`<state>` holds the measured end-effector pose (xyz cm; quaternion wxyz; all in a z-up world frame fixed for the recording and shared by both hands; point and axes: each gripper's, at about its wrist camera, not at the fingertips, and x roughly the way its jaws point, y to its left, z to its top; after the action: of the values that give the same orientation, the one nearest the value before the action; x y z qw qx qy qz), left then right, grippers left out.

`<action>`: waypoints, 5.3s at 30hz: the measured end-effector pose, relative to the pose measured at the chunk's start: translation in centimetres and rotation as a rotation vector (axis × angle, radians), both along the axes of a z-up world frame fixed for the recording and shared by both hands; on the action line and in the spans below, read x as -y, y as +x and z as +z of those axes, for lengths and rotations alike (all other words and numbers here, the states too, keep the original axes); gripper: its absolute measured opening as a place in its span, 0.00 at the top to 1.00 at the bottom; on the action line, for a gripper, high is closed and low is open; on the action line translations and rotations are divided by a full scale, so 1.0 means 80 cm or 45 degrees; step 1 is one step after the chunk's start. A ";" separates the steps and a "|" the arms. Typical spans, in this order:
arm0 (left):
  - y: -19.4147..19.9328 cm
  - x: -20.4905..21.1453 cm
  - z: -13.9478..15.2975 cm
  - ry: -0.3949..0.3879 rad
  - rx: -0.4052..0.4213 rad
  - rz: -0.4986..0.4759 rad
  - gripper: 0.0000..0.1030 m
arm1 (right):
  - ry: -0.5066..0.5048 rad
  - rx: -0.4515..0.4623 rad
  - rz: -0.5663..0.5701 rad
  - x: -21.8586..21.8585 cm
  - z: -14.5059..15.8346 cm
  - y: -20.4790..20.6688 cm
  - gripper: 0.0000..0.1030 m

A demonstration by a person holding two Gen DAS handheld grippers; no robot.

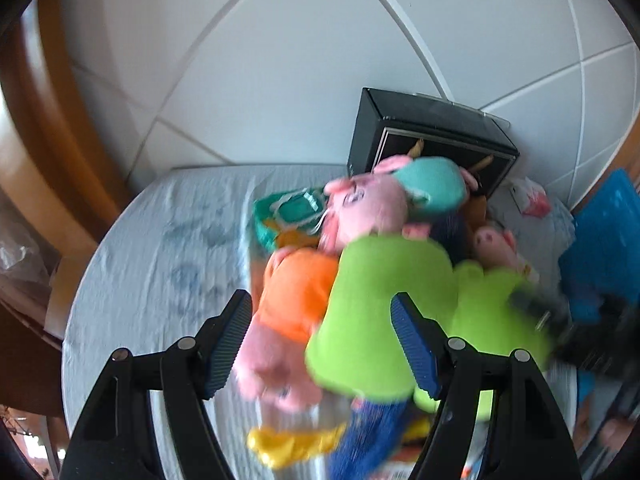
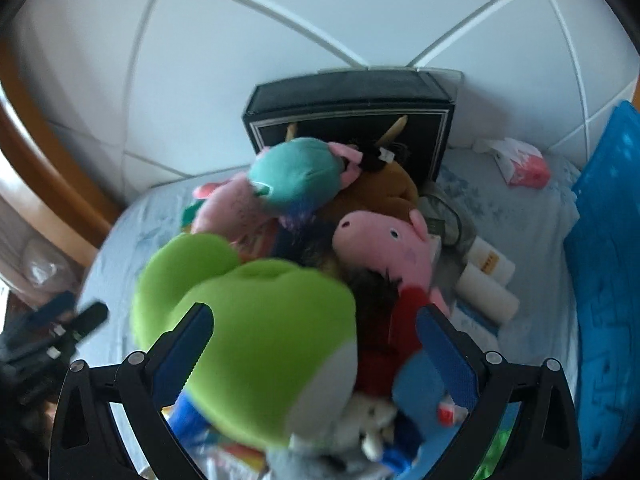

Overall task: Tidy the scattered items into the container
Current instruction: 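Reach both grippers into the pile toward the green frog plush, then grasp the green frog plush with the left gripper while the right grasps its other side, then lift the green frog plush with both grippers and carry it over the crate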

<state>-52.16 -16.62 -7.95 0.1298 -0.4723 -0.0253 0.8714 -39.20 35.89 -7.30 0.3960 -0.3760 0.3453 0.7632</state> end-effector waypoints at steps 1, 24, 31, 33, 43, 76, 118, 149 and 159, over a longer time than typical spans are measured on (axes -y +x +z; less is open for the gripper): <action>-0.016 -0.008 -0.004 0.003 0.006 0.002 0.31 | -0.012 0.033 0.037 -0.003 -0.011 -0.009 0.00; 0.263 0.070 -0.097 0.034 0.115 -0.055 0.31 | 0.035 0.090 0.730 0.297 -0.090 0.038 0.01; 0.337 0.080 -0.116 0.033 0.133 -0.076 0.31 | -0.038 -0.015 0.588 0.321 -0.067 0.089 0.01; 0.351 0.078 -0.128 0.011 0.155 -0.092 0.31 | -0.071 -0.026 0.551 0.329 -0.072 0.091 0.01; 0.394 0.073 -0.167 -0.027 0.222 -0.042 0.31 | -0.113 -0.083 0.566 0.369 -0.078 0.118 0.06; 0.409 0.035 -0.164 -0.159 0.040 -0.369 0.24 | -0.018 -0.026 0.412 0.385 -0.112 0.119 0.32; 0.508 -0.039 0.050 0.097 -0.461 -0.533 0.41 | 0.525 -0.156 0.372 0.379 0.099 0.259 0.50; 0.695 -0.424 0.224 0.191 -0.755 -0.786 0.41 | 0.896 -0.283 0.301 0.140 0.247 0.607 0.50; 0.730 -0.633 0.211 0.144 -0.562 -0.899 0.41 | 0.786 -0.206 0.188 -0.015 0.226 0.708 0.50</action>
<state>6.28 34.04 8.89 0.4488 -0.2461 0.1187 0.8509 17.42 37.12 10.78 0.4063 -0.2005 0.0998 0.8859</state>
